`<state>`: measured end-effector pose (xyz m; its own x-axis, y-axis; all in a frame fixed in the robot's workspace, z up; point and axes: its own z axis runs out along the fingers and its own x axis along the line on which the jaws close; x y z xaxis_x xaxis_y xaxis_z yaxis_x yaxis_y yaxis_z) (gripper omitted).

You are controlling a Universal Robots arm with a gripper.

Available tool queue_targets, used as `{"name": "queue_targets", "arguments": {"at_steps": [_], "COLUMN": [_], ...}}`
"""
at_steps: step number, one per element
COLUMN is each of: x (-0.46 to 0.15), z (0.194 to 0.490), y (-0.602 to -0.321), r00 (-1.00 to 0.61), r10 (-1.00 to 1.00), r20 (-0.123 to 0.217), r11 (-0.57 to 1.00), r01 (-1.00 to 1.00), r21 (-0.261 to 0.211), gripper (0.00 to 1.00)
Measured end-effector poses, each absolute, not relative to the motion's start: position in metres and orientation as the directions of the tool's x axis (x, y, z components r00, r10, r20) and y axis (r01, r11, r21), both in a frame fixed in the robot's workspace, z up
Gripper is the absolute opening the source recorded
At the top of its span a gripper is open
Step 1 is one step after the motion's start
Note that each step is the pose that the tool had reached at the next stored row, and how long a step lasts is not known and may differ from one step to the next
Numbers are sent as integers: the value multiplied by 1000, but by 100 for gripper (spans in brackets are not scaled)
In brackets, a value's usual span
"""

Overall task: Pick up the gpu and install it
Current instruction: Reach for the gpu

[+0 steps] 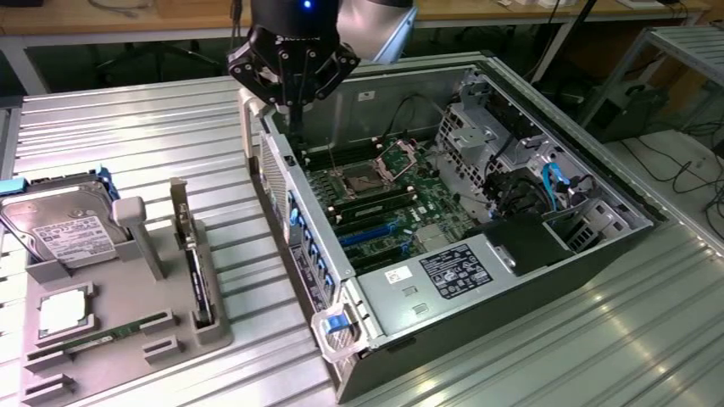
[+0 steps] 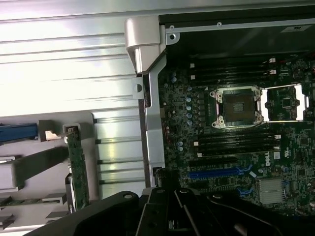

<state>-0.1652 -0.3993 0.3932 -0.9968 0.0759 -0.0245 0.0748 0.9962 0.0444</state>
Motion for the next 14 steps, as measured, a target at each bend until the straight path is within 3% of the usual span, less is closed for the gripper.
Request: {"name": "queue_targets", "arguments": {"at_steps": [14], "x": [-174], "z": [393], "y": [-399], "r00": [-997], "r10": [76], "r20": [-24], "r11": [996], "r01": [75], "r21": [44], "gripper": [11]}}
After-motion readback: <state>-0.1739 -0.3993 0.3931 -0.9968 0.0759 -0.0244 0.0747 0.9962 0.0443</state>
